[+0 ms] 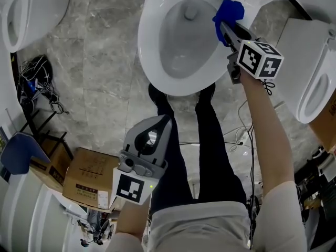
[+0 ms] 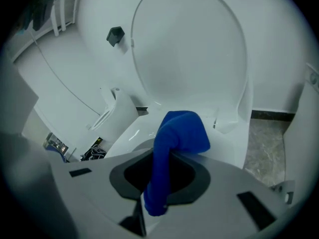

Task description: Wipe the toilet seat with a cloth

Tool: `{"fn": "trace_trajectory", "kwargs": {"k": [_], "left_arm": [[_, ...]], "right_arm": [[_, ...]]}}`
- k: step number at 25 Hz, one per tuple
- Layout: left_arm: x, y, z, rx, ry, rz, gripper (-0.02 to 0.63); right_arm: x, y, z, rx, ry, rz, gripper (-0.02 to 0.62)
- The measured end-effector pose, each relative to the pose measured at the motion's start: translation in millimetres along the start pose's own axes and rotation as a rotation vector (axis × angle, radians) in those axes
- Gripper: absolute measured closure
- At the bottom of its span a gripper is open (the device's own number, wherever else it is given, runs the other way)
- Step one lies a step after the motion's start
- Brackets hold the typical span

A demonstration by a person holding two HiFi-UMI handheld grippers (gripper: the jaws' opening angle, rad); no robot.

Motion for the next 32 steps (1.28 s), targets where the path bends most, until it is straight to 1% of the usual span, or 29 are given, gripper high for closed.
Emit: {"fn": "trace_trajectory", "kwargs": {"k": [2,7,13,14,17,18,22,25,27,32], "left_arm": [[-1.1,-2.9,1.5,0.004,-0.007,-0.007,0.598],[-2.4,-9.2,3.9,0.009,-0.018,-0.017,0.597],[-3.2,-23.2,5.3,0.032,-0.008,-0.041,0.597],[-4.2,-27.2,5.9,0.035,-0.011,-0.054,0.597],[-9.5,-32.0,3.6,0.05,-0.016,-0.151,0.597],[-10.6,-32.6,2.5,0.058,-0.017,-0.166,0.597],[-14.8,-42.4,0.5,0.08,-0.032,-0.16,0.597],[-18.4,-41.5,-2.2,0.05,-0.039,-0.185,0.597],[-18.8,-37.4,-5.2,0.037,-0.035,-0.187,0.597],[-19.2,-35.4,-13.0,0.042,-0.029,-0.174,0.597]], "right_arm": [[-1.3,5.8,3.0,-0.013,-0.004,0.03,0.541],[-2.6,14.3,7.0,-0.036,-0.008,0.061,0.541],[5.1,13.9,23.5,-0.034,-0.014,0.051,0.541],[7.2,13.2,28.5,-0.035,-0.016,0.051,0.541],[11.5,11.5,33.6,-0.036,-0.019,0.05,0.541],[12.2,11.4,34.6,-0.037,-0.02,0.048,0.541],[18.8,8.9,52.8,-0.035,-0.036,0.03,0.541],[20.3,7.2,57.9,-0.034,-0.049,0.015,0.541],[19.8,6.3,57.4,-0.033,-0.06,0.004,0.541],[25.3,2.3,64.4,-0.033,-0.076,-0.02,0.541]]}}
Point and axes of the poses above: the fingertips, and each gripper's own axes: z forward along the fingers, y to its right, x out of its top, the point moved 5 cm from there along -z, backward along the fingers, and after that the axes turned 10 degrees about x, right-handed, at the moved point
